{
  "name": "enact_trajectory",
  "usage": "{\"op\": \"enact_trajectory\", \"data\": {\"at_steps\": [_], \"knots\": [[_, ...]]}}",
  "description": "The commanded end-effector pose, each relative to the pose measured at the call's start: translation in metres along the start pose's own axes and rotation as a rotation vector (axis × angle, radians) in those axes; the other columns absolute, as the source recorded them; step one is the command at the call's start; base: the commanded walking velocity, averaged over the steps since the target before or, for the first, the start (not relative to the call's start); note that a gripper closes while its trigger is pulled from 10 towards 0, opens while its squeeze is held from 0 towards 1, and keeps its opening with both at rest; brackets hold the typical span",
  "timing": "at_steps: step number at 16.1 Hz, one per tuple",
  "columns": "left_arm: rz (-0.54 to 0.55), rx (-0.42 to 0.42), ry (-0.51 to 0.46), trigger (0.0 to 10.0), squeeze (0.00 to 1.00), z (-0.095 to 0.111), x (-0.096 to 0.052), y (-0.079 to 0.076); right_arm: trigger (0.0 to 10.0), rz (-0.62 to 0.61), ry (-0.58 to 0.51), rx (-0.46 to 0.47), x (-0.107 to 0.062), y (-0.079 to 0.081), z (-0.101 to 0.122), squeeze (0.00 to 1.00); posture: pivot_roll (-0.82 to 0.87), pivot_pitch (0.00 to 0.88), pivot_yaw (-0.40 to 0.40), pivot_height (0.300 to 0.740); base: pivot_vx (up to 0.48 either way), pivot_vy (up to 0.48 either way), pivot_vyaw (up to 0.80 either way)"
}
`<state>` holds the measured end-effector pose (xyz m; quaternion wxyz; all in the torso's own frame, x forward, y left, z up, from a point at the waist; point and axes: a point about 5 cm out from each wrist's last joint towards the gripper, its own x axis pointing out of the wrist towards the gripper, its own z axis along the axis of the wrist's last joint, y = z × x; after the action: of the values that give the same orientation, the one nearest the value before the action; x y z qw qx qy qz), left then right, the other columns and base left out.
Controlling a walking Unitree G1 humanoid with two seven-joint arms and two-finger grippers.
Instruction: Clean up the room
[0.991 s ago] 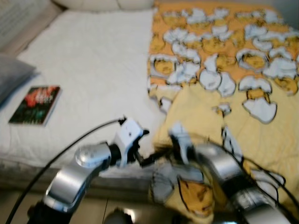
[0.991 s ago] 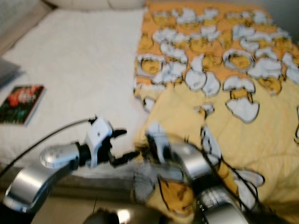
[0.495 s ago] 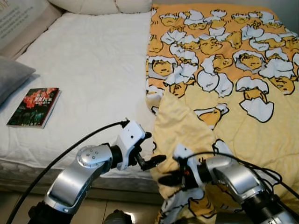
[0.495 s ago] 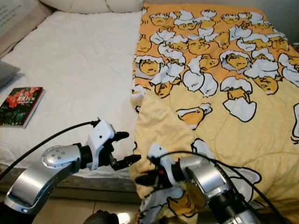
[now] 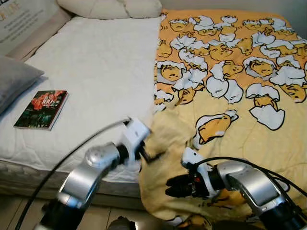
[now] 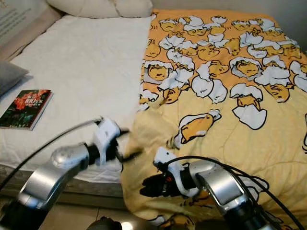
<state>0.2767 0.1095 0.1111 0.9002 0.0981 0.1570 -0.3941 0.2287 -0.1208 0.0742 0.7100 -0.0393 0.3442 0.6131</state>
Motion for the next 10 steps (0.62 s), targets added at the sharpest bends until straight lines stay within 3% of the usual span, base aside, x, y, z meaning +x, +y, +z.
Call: {"op": "enact_trajectory", "data": {"at_steps": [1, 2, 3, 7, 10], "knots": [[0.073, -0.006, 0.010, 10.0, 0.20, -0.004, 0.001, 0.011, 10.0, -0.084, -0.031, -0.023, -0.008, -0.005, 0.006, 1.00, -0.05, 0.045, 0.031, 0.740, 0.000, 0.000, 0.00], [0.095, -0.043, 0.028, 10.0, 1.00, -0.009, 0.006, 0.017, 10.0, -0.169, -0.052, -0.038, -0.013, -0.012, 0.009, 1.00, -0.05, 0.049, 0.037, 0.740, 0.000, 0.000, 0.00], [0.112, -0.084, 0.053, 10.0, 1.00, -0.015, 0.009, 0.022, 10.0, -0.251, -0.065, -0.044, -0.020, -0.017, 0.011, 1.00, -0.06, 0.052, 0.043, 0.740, 0.000, 0.000, 0.00], [0.164, -0.013, 0.103, 10.0, 1.00, -0.025, 0.017, 0.034, 10.0, -0.532, -0.135, -0.041, -0.043, -0.034, 0.012, 1.00, -0.07, 0.075, 0.061, 0.740, 0.000, 0.000, 0.00], [0.164, -0.048, 0.112, 10.0, 1.00, -0.035, 0.023, 0.040, 10.0, -0.610, -0.214, 0.016, -0.051, -0.037, 0.014, 1.00, -0.06, 0.106, 0.058, 0.740, 0.000, 0.000, 0.00]]}}
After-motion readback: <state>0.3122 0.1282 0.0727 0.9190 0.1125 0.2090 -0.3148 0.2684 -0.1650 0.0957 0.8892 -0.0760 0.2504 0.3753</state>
